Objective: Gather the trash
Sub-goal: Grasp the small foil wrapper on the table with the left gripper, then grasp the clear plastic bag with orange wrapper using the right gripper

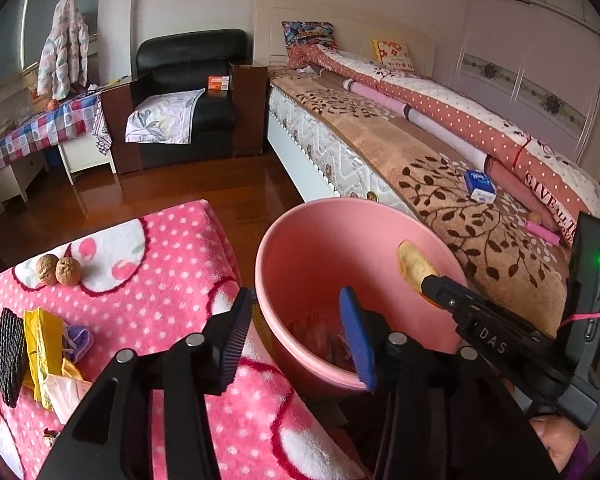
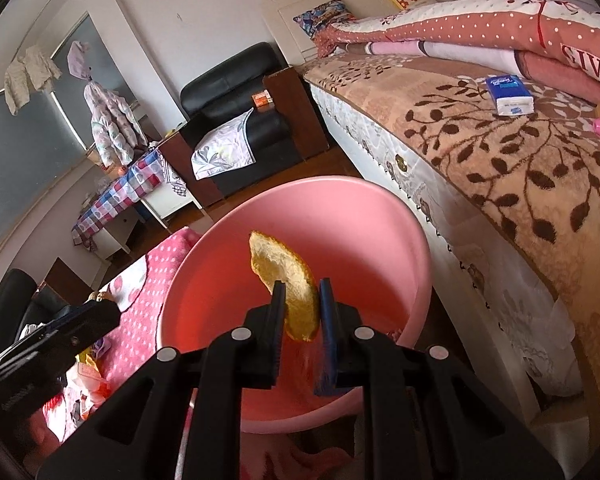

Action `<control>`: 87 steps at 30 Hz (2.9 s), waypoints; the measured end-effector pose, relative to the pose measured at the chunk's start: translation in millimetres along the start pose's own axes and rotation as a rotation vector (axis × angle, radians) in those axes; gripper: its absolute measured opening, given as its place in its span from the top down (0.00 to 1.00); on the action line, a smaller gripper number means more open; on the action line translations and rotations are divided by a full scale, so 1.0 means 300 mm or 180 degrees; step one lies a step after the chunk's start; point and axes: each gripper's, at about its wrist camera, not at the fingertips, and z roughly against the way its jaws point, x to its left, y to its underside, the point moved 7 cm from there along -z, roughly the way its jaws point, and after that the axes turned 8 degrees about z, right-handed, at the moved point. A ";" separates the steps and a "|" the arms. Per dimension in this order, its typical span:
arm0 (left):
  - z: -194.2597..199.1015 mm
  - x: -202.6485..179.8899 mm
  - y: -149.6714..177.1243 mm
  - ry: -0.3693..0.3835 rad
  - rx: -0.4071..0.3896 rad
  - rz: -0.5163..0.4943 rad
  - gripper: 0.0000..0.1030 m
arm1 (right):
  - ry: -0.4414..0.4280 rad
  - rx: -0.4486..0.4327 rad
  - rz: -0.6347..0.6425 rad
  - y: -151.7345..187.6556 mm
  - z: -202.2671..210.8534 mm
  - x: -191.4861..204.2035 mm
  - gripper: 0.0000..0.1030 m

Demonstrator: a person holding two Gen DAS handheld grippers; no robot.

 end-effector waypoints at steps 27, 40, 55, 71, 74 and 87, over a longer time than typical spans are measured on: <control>0.344 0.278 0.013 -0.0243 -0.0424 0.0574 0.46 | -0.0159 -0.0128 0.0252 0.028 0.125 0.164 0.61; 0.531 0.593 0.122 -0.0684 -0.0562 0.1046 0.46 | -0.0367 -0.0008 0.0566 0.114 0.151 0.346 0.61; 0.420 0.719 0.339 -0.0858 0.0062 0.1428 0.46 | -0.0548 0.0212 0.0871 0.228 0.143 0.492 0.61; 0.266 0.717 0.428 -0.0760 0.0424 0.1601 0.56 | -0.0862 0.0374 0.1063 0.296 0.135 0.590 0.61; 0.267 0.708 0.423 -0.0692 0.0410 0.1557 0.82 | -0.0966 0.0402 0.1055 0.302 0.137 0.612 0.60; 0.361 0.793 0.415 -0.0669 0.0204 0.1647 0.93 | -0.1273 0.0553 0.1267 0.321 0.100 0.781 0.46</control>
